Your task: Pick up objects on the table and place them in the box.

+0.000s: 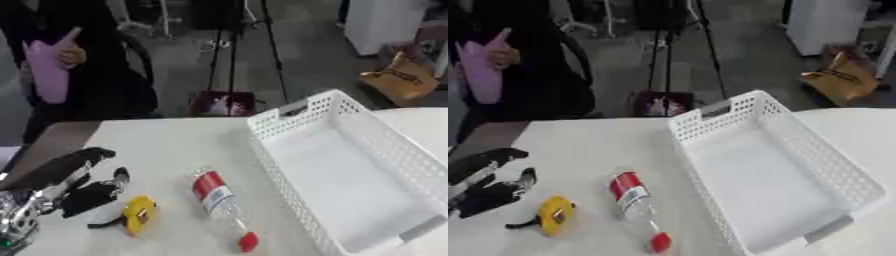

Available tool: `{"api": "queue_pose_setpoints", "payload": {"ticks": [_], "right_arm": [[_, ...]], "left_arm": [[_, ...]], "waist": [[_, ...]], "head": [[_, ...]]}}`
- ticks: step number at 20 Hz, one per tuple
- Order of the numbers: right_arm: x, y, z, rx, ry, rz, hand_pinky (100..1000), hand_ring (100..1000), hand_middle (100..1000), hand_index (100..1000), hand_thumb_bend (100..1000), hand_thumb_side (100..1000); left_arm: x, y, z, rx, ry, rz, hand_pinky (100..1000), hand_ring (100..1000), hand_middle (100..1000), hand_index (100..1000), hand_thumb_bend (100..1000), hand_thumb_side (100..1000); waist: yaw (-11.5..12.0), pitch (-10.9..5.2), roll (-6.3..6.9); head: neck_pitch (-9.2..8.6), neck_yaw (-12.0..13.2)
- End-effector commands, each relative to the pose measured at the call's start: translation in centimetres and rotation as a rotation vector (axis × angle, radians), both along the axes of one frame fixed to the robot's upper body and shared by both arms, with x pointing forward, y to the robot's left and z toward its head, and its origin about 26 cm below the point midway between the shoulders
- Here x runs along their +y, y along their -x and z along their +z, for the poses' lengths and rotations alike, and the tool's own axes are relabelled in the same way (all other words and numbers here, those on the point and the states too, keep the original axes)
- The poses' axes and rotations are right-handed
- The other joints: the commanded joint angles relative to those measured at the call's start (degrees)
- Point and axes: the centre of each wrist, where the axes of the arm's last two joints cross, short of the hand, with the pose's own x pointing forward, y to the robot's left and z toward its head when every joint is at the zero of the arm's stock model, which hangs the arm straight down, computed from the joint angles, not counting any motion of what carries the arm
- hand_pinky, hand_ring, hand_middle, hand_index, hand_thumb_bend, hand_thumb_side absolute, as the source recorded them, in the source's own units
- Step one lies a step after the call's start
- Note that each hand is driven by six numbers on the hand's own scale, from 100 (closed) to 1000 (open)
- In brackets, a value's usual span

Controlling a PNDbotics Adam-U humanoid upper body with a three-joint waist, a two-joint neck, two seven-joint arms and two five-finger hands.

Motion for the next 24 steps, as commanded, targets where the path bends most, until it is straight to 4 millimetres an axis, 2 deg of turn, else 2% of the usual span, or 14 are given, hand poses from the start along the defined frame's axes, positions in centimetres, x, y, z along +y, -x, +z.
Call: {"api": "queue_pose_setpoints", "payload": {"ticks": [1,2,3,5,11,24], "right_arm": [[-0.3,0.4,1.4,-0.08,0.061,-0.02,660,476,617,667,100,548],[-0.3,0.4,1.4,-0.08,0.062,-0.02,660,476,617,667,100,548],[-0.3,0.4,1.4,-0.08,0.061,-0.019,660,476,617,666,100,546],[-0.2,0.4,1.4,-0.079,0.06,-0.019,660,476,617,666,100,545],[-0.2,0.4,1.4,-0.08,0.059,-0.017,660,476,617,666,100,548],[0.0,0.2,1.2,-0.089,0.056,-0.003,660,476,616,664,100,555]], "left_arm": [[0.2,0.3,0.7,0.027,0.032,-0.021,979,1000,994,993,404,1000],[0.2,0.3,0.7,0.045,0.047,-0.031,979,1000,994,993,404,1000],[0.2,0.4,0.7,0.059,0.058,-0.04,978,1000,992,994,511,1000],[0.3,0.4,0.8,0.085,0.072,-0.056,978,1000,991,996,526,1000],[0.3,0.4,0.6,0.155,0.056,-0.08,981,1000,997,1000,489,1000],[0.3,0.5,-0.7,0.184,-0.178,0.03,978,1000,1000,1000,474,1000]], "waist": [[-0.1,-1.19,-0.13],[-0.1,-1.21,-0.13],[-0.1,-1.21,-0.13],[-0.1,-1.2,-0.14],[-0.1,-1.04,-0.23],[-0.7,-0.36,-0.83]], "head": [[-0.34,0.1],[-0.35,0.1],[-0.38,0.1],[-0.43,0.2],[-0.53,0.1],[-1.19,0.6]]}}
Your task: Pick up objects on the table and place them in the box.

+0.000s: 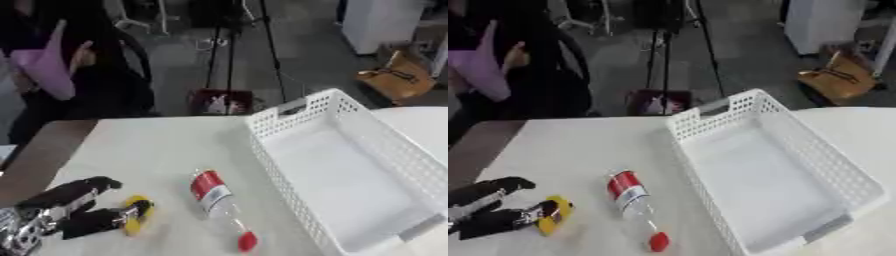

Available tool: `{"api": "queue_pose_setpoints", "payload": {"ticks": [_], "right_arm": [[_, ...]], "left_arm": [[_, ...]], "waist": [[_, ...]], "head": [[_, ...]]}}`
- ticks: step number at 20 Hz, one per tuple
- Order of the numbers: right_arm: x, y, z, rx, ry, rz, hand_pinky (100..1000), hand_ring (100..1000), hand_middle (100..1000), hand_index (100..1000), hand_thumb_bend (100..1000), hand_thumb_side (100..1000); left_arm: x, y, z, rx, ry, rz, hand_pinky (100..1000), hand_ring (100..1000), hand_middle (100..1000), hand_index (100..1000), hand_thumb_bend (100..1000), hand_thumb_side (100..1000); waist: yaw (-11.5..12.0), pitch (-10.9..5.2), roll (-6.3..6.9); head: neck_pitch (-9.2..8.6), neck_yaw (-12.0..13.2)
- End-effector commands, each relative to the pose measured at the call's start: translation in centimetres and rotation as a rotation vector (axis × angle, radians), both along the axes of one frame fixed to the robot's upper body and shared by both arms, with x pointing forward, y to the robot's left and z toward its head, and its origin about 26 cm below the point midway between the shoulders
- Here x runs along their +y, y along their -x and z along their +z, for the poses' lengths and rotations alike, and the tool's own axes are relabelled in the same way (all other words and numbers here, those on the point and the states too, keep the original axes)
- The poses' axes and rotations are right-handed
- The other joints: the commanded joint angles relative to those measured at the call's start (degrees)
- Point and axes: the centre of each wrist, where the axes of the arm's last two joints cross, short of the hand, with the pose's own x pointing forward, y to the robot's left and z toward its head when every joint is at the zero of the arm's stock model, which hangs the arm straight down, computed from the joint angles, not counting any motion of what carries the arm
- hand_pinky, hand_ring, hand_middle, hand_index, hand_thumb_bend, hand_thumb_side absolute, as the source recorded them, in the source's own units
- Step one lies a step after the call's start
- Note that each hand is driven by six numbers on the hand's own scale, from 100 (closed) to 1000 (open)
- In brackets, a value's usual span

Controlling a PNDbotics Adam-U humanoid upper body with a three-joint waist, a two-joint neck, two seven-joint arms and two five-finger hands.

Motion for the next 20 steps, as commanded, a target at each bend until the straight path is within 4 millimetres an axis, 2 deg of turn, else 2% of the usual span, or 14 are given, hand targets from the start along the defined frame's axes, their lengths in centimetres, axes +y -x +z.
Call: {"api": "queue_pose_setpoints", "payload": {"ticks": [1,13,20], "right_arm": [[-0.04,0.26,1.18,-0.088,0.057,-0.003,660,476,616,664,100,556],[0.05,0.21,1.02,-0.092,0.053,0.003,660,476,616,664,100,555],[0.05,0.22,0.98,-0.093,0.052,0.003,660,476,615,664,100,555]], "left_arm": [[0.03,0.22,0.7,0.0,-0.076,0.045,978,1000,1000,1000,474,1000],[-0.6,0.06,0.38,-0.021,-0.164,0.067,971,1000,999,1000,462,1000],[-0.7,0.03,0.3,-0.001,-0.146,0.103,967,1000,997,1000,443,1000]], "waist": [[-0.3,-0.81,-0.38],[-0.7,-0.57,-0.66],[-0.9,-0.38,-0.55]], "head": [[-0.85,0.4],[-1.5,0.8],[-1.69,0.9]]}}
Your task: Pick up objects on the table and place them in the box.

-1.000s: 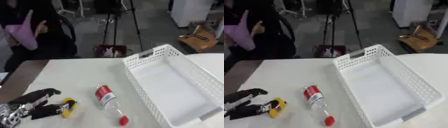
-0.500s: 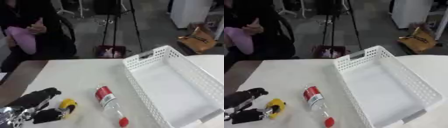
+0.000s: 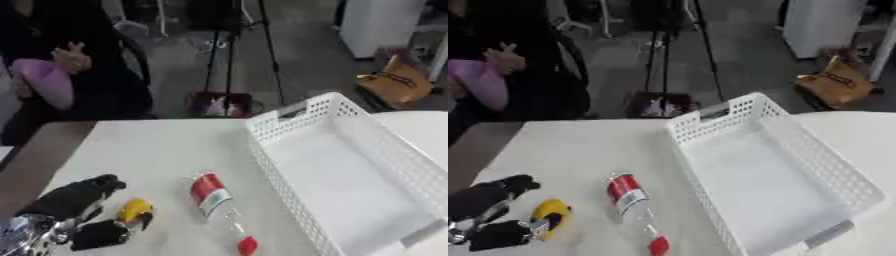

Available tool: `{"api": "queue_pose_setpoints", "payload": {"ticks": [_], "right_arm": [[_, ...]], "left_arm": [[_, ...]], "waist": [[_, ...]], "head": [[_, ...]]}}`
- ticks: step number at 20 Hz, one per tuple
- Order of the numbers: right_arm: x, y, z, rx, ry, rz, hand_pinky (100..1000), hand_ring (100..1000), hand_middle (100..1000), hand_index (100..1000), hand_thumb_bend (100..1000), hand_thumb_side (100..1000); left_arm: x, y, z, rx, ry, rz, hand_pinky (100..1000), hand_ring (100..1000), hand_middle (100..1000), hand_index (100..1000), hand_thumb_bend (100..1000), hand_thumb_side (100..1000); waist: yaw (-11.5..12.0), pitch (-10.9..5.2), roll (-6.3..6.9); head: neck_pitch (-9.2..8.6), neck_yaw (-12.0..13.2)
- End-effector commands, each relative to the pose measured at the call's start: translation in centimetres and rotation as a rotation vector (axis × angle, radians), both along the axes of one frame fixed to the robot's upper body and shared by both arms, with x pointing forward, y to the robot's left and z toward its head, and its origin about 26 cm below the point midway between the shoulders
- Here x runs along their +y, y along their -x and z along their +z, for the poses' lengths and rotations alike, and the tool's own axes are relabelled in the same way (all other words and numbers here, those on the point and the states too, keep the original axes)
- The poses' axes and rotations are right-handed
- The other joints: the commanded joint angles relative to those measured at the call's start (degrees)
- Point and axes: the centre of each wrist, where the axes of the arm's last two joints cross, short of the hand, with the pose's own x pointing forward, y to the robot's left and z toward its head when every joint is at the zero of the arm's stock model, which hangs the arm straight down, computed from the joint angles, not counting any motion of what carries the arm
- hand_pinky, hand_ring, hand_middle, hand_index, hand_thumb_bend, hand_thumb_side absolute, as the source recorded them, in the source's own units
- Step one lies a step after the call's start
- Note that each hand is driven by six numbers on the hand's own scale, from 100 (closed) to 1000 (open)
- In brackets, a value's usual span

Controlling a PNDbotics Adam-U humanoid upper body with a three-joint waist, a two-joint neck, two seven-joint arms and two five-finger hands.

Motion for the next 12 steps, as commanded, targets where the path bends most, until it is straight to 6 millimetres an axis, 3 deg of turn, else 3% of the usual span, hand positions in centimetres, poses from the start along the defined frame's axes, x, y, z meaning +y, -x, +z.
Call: {"api": "queue_pose_setpoints", "payload": {"ticks": [1,12], "right_arm": [[0.04,0.23,1.0,-0.09,0.051,-0.006,660,476,615,664,100,555],[0.03,0.28,0.86,-0.091,0.049,-0.006,660,476,616,664,100,561]], "left_arm": [[0.02,0.14,1.04,0.076,0.051,0.122,967,1000,997,1000,443,1000],[0.16,0.13,1.32,0.072,0.08,0.164,964,1000,992,1000,423,1000]], "waist": [[0.0,-0.94,-0.01],[-0.3,-0.65,-0.13]], "head": [[-0.75,0.1],[-0.86,0.4]]}}
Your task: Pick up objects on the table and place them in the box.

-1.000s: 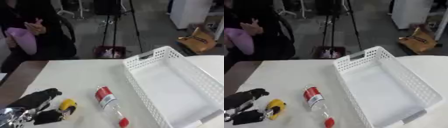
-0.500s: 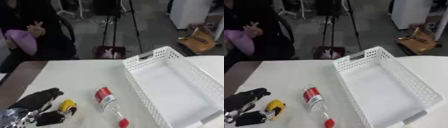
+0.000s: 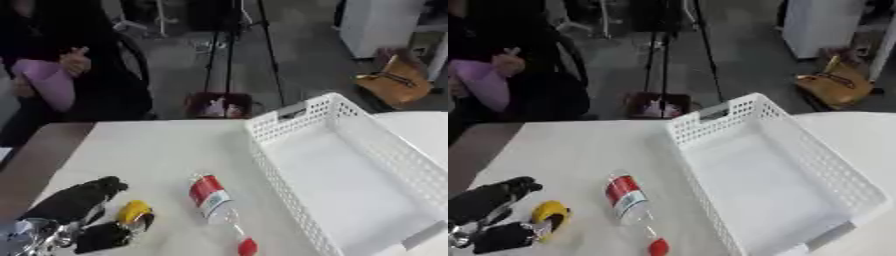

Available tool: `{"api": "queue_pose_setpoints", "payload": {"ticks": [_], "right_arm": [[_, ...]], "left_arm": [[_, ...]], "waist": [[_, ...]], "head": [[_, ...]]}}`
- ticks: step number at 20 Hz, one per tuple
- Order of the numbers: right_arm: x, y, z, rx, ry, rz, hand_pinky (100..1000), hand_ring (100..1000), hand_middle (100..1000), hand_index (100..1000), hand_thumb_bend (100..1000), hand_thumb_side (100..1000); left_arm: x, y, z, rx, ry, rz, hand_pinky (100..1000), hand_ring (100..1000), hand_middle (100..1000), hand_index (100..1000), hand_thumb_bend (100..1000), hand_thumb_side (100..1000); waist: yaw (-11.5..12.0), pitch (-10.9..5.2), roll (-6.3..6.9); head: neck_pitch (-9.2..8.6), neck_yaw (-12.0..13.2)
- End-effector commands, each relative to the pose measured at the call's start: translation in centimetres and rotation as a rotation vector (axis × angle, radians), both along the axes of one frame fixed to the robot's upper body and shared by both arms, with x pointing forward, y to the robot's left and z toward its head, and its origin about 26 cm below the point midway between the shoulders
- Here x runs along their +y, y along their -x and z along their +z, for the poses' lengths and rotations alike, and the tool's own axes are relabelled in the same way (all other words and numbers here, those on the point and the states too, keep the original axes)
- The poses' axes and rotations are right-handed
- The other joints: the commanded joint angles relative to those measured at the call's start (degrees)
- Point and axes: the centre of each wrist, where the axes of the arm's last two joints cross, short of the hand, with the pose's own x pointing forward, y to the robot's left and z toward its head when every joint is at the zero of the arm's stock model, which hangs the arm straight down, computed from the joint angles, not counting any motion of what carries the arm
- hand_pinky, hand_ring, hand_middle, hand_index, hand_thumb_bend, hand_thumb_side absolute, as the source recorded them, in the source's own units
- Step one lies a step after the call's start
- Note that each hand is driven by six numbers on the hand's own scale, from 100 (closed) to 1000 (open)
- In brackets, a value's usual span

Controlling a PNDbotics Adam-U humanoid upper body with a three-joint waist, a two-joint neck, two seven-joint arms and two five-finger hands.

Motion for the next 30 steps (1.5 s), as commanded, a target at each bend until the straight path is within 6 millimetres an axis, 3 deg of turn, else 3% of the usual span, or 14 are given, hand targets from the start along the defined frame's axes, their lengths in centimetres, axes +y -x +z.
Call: {"api": "queue_pose_setpoints", "payload": {"ticks": [1,12,22,30], "right_arm": [[0.02,0.29,0.87,-0.092,0.047,-0.008,660,476,616,664,100,561],[0.02,0.3,0.8,-0.094,0.046,-0.006,660,476,616,664,100,562],[0.04,0.27,0.88,-0.098,0.049,-0.002,659,475,616,665,100,561],[0.03,0.29,0.83,-0.101,0.048,0.001,659,475,617,664,100,563]], "left_arm": [[0.26,0.18,1.25,0.098,0.07,0.15,964,1000,992,1000,422,1000],[0.52,0.23,1.41,0.132,0.076,0.162,964,1000,991,1000,416,1000],[0.58,0.29,0.94,0.178,0.075,0.167,965,1000,992,1000,434,1000],[0.74,0.33,0.86,0.204,0.065,0.186,964,1000,992,1000,442,1000]], "waist": [[0.0,-0.95,-0.17],[-0.2,-0.75,-0.3],[-0.4,-0.86,-0.54],[-0.7,-0.83,-0.79]], "head": [[-0.73,0.2],[-0.92,0.4],[0.16,1.0],[-0.23,1.1]]}}
